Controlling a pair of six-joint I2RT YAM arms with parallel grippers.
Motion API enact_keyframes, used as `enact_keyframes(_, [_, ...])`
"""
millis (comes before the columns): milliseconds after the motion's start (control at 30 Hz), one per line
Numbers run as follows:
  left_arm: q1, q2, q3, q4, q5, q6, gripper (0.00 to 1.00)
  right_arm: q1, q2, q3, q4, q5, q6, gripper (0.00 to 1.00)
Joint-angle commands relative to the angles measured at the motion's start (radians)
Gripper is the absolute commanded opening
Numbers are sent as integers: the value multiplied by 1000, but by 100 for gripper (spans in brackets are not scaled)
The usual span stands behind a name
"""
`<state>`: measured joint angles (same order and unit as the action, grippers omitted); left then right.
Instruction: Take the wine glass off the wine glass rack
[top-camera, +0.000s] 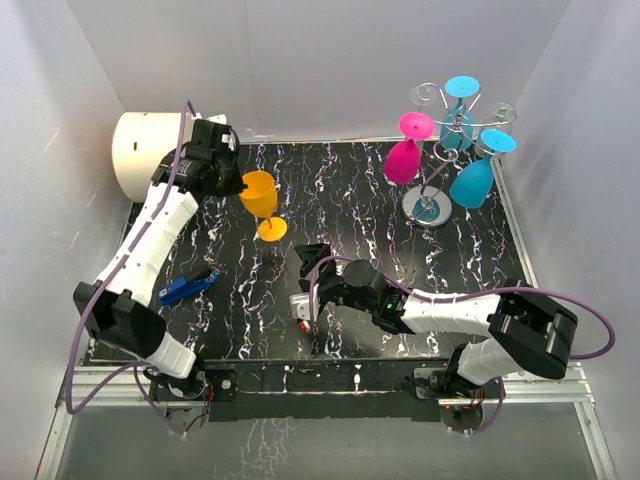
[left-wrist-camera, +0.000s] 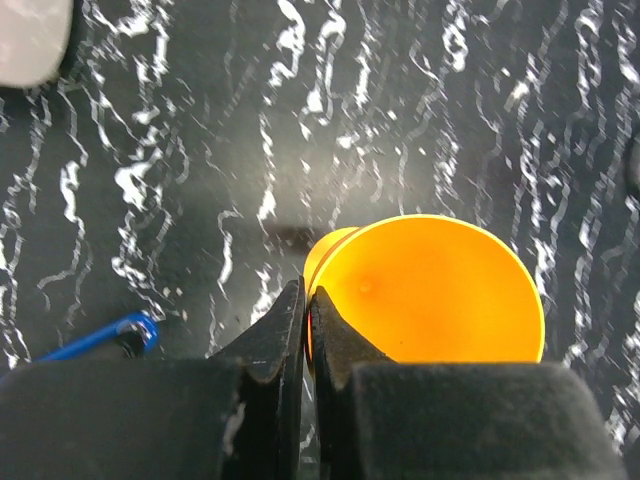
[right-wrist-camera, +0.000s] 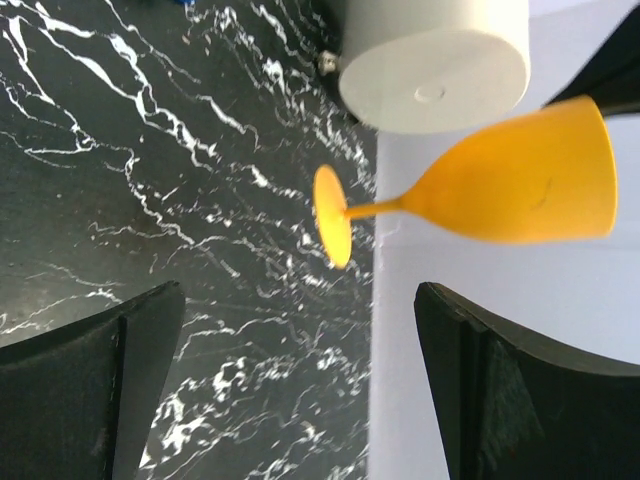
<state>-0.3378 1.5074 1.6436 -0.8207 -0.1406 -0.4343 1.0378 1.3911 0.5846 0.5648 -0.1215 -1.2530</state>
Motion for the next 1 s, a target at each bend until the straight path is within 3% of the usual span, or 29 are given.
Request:
enact_keyframes(0, [61,65,33,138,-132,69,0,-16,-12,7,86,105,253,98])
enact_keyframes(133, [144,149,11,279,-104,85,0,-21,41,75,112,345,599,98])
enact_keyframes(267, [195,247,11,419,-95,111,0,-22,59,156,8,526,781,98])
enact_keyframes(400, [212,373,103,481,-102,152,0,-39,12,182,-66,545,912,98])
enact_keyframes(500, [212,478,237,452,-102,169,0,-77,-58,171,-101,472,1005,98])
enact_keyframes(700, [212,581,349,412,-94,172,0,-86,-119,201,-183,445,1061,98])
enact_keyframes(867, [212,587,345,402,-94,178,13,-85,-156,278,-292,470,1125,98])
enact_keyframes(967, [213,586,362,378,-83,194,34,-85,-170,338,-358,485,1173,98])
